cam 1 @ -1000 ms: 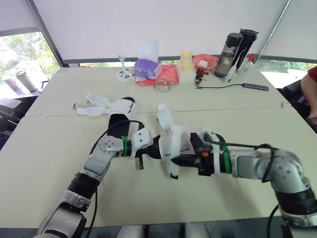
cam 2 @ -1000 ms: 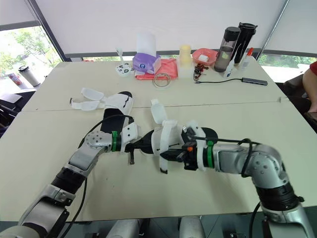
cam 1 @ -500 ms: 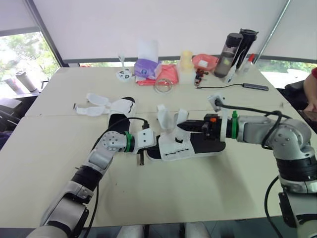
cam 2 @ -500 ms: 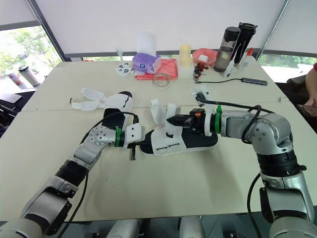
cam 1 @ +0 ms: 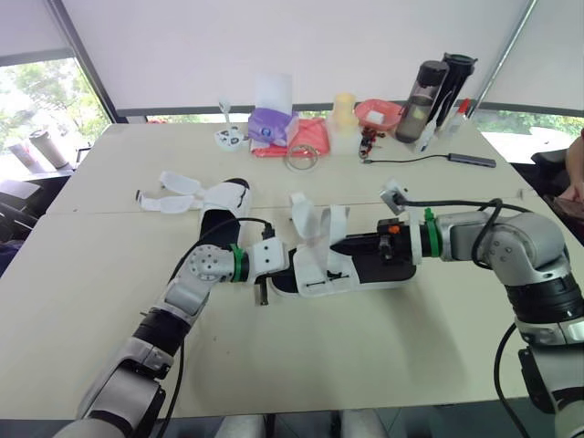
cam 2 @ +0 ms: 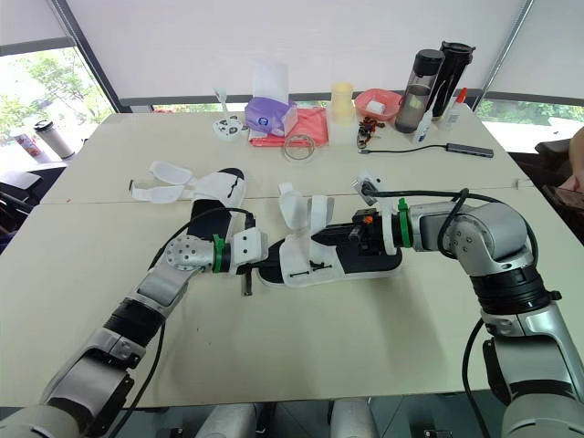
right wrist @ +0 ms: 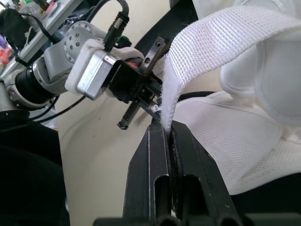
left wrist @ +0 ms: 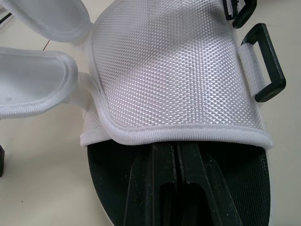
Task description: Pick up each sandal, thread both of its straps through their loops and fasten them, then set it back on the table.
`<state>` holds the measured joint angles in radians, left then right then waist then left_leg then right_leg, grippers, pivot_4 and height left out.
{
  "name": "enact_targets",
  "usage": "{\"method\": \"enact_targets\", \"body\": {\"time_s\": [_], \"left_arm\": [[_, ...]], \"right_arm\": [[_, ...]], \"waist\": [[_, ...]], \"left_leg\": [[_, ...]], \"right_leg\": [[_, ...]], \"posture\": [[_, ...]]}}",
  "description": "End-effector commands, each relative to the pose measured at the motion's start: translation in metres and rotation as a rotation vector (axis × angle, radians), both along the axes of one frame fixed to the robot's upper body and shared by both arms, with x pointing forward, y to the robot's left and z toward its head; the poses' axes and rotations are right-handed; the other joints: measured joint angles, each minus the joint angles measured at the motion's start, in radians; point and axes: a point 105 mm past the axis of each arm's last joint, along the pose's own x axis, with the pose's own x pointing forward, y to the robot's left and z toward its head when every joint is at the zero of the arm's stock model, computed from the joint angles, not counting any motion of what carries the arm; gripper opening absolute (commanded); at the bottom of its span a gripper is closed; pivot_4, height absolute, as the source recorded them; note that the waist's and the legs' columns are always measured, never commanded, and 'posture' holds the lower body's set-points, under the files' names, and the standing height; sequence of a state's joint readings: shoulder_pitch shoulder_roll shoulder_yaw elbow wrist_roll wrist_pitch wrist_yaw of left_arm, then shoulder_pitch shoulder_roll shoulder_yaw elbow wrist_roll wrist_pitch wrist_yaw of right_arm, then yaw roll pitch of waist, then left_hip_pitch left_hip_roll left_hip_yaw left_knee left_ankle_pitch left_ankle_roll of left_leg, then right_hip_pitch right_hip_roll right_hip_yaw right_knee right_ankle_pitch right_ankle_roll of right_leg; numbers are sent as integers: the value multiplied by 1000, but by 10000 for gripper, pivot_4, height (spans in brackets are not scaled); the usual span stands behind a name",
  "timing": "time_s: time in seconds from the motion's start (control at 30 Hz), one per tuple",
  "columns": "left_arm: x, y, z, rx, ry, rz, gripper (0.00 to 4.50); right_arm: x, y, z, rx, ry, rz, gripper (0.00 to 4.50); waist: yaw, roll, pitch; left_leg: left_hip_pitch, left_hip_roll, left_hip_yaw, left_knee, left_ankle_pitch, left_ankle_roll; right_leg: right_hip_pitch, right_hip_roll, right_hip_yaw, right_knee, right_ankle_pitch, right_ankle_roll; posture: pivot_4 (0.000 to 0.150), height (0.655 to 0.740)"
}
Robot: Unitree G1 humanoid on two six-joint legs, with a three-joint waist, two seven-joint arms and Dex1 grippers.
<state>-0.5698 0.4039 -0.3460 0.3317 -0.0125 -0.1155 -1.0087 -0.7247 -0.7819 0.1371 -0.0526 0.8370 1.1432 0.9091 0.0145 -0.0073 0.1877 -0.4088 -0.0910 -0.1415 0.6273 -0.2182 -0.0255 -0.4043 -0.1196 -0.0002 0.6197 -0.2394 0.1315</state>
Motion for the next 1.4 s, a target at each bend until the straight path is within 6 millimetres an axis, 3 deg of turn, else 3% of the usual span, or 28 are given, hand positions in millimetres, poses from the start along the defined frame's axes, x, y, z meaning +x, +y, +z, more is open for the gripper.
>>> {"method": "enact_targets", "body": {"time_s": [0.03, 0.53, 0.93, 1.17, 1.37, 1.4], "left_arm": [[-2, 7, -26, 69, 79, 45, 0], [-1, 1, -25, 43, 73, 55, 0], [-2, -2, -24, 12, 80, 70, 0], [-3, -2, -24, 5, 88, 78, 0], [-4, -1, -24, 3, 92, 80, 0], [-4, -1, -24, 2, 93, 81, 0]], "right_arm": [[5, -8, -4, -75, -22, -13, 627], [19, -18, -17, -226, -103, -30, 627], [-16, 3, -11, -130, -156, 165, 627], [-17, 5, -6, -95, -148, 168, 627], [-19, 3, -14, -127, -130, 157, 627], [-18, 3, -15, -127, -127, 148, 3018]], "waist": [[0, 0, 0], [2, 0, 0], [-2, 0, 0], [-2, 0, 0], [-1, 0, 0], [-1, 0, 0]], "left_leg": [[0, 0, 0, 0, 0, 0], [-1, 0, 0, 0, 0, 0], [-1, 0, 0, -1, 0, 0], [-1, 0, 0, -2, 0, 0], [-1, 0, 0, -2, 0, 0], [-1, 0, 0, -2, 0, 0]], "right_leg": [[0, 0, 0, 0, 0, 0], [0, 0, 0, -1, 2, 3], [-1, 0, 0, -1, 2, 4], [-1, 0, 0, -2, 2, 3], [-1, 0, 0, -2, 2, 3], [-1, 0, 0, -2, 3, 3]], "posture": [[1500, 7400], [1500, 7400], [1500, 7400], [1500, 7400], [1500, 7400], [1500, 7400]]}}
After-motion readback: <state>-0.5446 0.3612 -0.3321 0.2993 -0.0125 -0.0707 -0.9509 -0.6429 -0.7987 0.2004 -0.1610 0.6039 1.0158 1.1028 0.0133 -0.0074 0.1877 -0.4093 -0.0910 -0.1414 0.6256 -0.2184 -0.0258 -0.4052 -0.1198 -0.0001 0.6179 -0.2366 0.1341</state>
